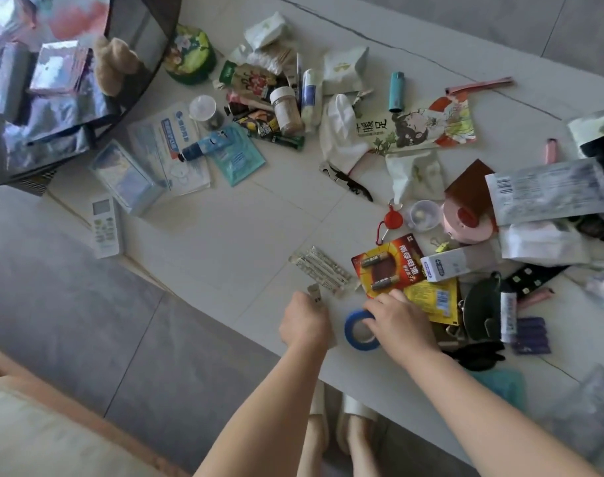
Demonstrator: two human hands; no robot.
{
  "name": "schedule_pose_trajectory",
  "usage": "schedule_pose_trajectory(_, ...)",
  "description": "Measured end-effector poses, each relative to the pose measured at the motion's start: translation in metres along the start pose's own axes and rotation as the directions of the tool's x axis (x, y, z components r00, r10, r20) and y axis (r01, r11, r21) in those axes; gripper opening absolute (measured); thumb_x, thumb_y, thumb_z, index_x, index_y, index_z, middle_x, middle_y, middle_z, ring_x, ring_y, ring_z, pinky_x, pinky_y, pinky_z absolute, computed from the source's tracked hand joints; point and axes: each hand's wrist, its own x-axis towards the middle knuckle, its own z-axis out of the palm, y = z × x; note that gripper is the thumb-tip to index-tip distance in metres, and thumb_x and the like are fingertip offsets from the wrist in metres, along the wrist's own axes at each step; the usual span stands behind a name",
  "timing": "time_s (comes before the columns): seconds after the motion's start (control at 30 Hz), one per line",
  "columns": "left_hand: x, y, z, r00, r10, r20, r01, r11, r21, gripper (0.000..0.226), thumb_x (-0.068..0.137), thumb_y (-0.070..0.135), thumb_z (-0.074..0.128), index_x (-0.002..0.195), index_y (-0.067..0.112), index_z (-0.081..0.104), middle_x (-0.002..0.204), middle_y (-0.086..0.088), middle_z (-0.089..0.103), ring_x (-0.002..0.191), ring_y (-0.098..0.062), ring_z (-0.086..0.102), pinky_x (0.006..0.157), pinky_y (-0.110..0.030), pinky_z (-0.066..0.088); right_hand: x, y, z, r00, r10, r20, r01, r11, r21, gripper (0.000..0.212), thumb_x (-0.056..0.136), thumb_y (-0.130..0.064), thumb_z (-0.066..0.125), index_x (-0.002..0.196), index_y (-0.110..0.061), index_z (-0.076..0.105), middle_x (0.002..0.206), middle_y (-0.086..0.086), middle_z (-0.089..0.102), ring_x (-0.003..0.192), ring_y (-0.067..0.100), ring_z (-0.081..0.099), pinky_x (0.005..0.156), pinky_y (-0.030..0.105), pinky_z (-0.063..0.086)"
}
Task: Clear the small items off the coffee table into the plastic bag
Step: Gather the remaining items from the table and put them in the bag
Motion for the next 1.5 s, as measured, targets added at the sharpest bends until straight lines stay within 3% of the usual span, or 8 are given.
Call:
schedule_pose_trajectory(0.2,0.006,0.014,-0.024,0.966,0.251,-0.056,-0.251,0.968,-0.003,0.014,0.092,0.017,0.051,0.102,0.009,0.056,0.110,-0.009,0.054,0.077,-0.019,0.046,0.065,-0.028,0.035,0.000,0.005,-0.018,0.987,0.160,-0.035,-0.146,0.957,0.250,0.020,0.094,-0.035,0.049,0.107,-0.020,0.049,0.091,-0.002,0.063,0.076,0.016,0.058,0.054,0.020,0.037)
schedule_pose_trajectory(0.33,0.016,0.030,-0.043,0.920,0.387,-0.060,-0.379,0.918,0.118,0.019,0.090,0.017,0.052,0.109,0.016,0.056,0.119,-0.004,0.047,0.091,-0.026,0.057,0.066,-0.030,0.041,0.011,0.004,-0.035,0.941,0.320,-0.106,-0.234,0.847,0.477,0.038,0.097,-0.028,0.045,0.133,-0.015,0.047,0.121,0.006,0.057,0.102,0.022,0.058,0.076,0.030,0.051)
schedule_pose_trajectory(0.53,0.037,0.041,-0.042,0.793,0.596,0.125,-0.583,0.683,0.441,0.037,0.087,0.002,0.056,0.120,0.017,0.047,0.127,-0.006,0.035,0.087,-0.031,0.057,0.058,-0.033,0.041,0.031,0.007,-0.041,0.905,0.419,-0.076,-0.311,0.771,0.556,0.040,0.099,-0.027,0.042,0.138,-0.015,0.042,0.124,0.009,0.053,0.106,0.023,0.056,0.083,0.038,0.054)
schedule_pose_trajectory(0.97,0.043,0.008,-0.031,0.771,0.636,0.024,-0.521,0.608,0.599,0.031,0.093,0.042,0.051,0.109,0.016,0.054,0.116,-0.004,0.051,0.112,-0.026,0.043,0.087,-0.033,0.034,0.027,0.001,-0.037,0.884,0.463,-0.061,-0.332,0.715,0.615,0.039,0.097,-0.029,0.048,0.133,-0.015,0.047,0.122,0.006,0.057,0.107,0.021,0.056,0.083,0.034,0.052)
schedule_pose_trajectory(1.07,0.032,0.000,-0.036,0.859,0.512,-0.019,-0.451,0.773,0.446,0.023,0.095,0.040,0.046,0.093,0.018,0.044,0.103,-0.006,0.062,0.101,-0.028,0.052,0.076,-0.034,0.033,0.024,-0.003,-0.040,0.895,0.446,-0.013,-0.326,0.673,0.665,0.034,0.095,-0.029,0.053,0.125,-0.015,0.053,0.115,0.003,0.061,0.103,0.018,0.057,0.080,0.028,0.049)
schedule_pose_trajectory(1.2,0.011,-0.012,-0.057,0.966,0.243,0.088,-0.225,0.958,-0.179,0.021,0.094,0.028,0.051,0.095,0.010,0.040,0.077,-0.003,0.052,0.060,-0.017,0.049,0.044,-0.027,0.037,0.018,-0.021,-0.052,0.906,0.416,0.080,-0.313,0.531,0.787,0.029,0.092,-0.025,0.058,0.120,-0.018,0.057,0.110,0.001,0.063,0.100,0.018,0.060,0.084,0.038,0.056)
schedule_pose_trajectory(1.37,-0.030,-0.036,-0.100,0.976,0.124,0.177,0.044,0.689,-0.724,0.010,0.096,0.014,0.053,0.101,0.007,0.048,0.072,-0.007,0.050,0.058,-0.016,0.052,0.048,-0.027,0.051,0.009,-0.063,-0.081,0.930,0.350,0.114,-0.280,0.474,0.834,0.026,0.089,-0.020,0.064,0.114,-0.016,0.060,0.093,-0.007,0.061,0.090,0.017,0.062,0.076,0.042,0.059)
schedule_pose_trajectory(1.5,-0.065,-0.067,-0.147,0.986,0.088,0.140,0.084,0.463,-0.883,0.009,0.092,0.013,0.060,0.095,0.009,0.052,0.072,-0.008,0.053,0.056,-0.017,0.054,0.048,-0.025,0.052,0.000,-0.112,-0.110,0.962,0.250,0.107,-0.221,0.493,0.841,0.023,0.088,-0.018,0.064,0.111,-0.017,0.060,0.091,-0.006,0.061,0.086,0.015,0.061,0.064,0.032,0.056)
